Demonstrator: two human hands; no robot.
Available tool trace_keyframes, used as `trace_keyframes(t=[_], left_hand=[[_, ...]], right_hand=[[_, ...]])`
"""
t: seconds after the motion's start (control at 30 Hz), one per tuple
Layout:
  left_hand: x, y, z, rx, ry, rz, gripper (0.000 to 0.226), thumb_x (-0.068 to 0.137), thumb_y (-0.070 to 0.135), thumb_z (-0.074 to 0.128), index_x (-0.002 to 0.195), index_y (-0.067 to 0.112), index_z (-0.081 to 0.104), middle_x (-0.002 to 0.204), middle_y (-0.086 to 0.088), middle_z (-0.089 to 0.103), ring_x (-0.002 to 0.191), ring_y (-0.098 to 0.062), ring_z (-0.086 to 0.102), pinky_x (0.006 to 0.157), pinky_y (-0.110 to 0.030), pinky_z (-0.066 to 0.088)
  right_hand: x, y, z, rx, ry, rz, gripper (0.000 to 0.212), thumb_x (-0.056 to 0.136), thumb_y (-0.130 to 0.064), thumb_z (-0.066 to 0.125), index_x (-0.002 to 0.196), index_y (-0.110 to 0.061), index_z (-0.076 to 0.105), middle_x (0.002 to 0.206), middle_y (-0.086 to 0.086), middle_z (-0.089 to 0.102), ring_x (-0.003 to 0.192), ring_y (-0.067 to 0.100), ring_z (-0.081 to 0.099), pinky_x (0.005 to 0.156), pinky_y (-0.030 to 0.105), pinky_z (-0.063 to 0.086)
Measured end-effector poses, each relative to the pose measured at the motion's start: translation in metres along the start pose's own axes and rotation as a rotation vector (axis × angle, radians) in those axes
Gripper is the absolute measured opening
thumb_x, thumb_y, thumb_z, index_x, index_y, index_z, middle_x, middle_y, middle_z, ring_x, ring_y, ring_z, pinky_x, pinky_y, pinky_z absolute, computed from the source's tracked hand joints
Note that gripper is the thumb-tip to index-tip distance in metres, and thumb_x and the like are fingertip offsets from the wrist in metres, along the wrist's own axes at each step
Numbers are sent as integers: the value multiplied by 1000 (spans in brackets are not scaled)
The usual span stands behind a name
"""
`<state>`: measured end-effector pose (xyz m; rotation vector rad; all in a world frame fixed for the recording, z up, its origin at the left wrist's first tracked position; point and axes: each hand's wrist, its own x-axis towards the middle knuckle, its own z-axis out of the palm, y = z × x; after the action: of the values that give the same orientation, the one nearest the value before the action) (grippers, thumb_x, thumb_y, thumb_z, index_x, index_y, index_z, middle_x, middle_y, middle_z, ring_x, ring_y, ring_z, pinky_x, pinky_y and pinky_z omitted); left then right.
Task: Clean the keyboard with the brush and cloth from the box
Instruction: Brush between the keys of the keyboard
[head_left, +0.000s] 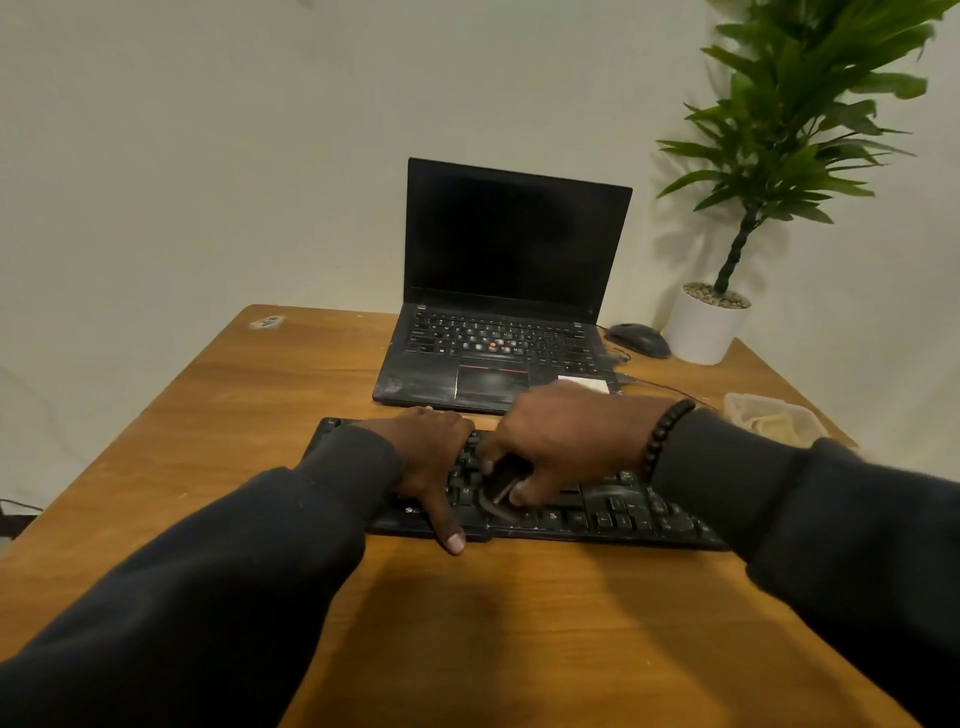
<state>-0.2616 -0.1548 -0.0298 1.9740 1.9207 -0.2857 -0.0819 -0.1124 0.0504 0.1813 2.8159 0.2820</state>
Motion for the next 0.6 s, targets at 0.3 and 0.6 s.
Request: trace_keyframes(t=[0.3, 0.6], left_hand=[[-5, 5, -2, 22, -2, -24, 135, 38, 77, 83, 148, 25, 25, 152, 0, 37, 139, -28, 34, 114, -54, 32], [-6, 9, -5, 30, -8, -35, 129, 37, 75, 85, 144, 27, 33, 149, 2, 41, 138, -25, 37, 113, -52, 35]], right_hand=[[-17, -2, 4, -202, -338, 54, 41, 84, -41, 69, 117, -18, 59, 82, -6, 51, 76, 11, 52, 68, 23, 45], [-8, -16, 16, -162, 96, 39, 37, 88, -42, 62, 119, -24, 58, 88, -4, 62, 75, 12, 57, 51, 19, 37]])
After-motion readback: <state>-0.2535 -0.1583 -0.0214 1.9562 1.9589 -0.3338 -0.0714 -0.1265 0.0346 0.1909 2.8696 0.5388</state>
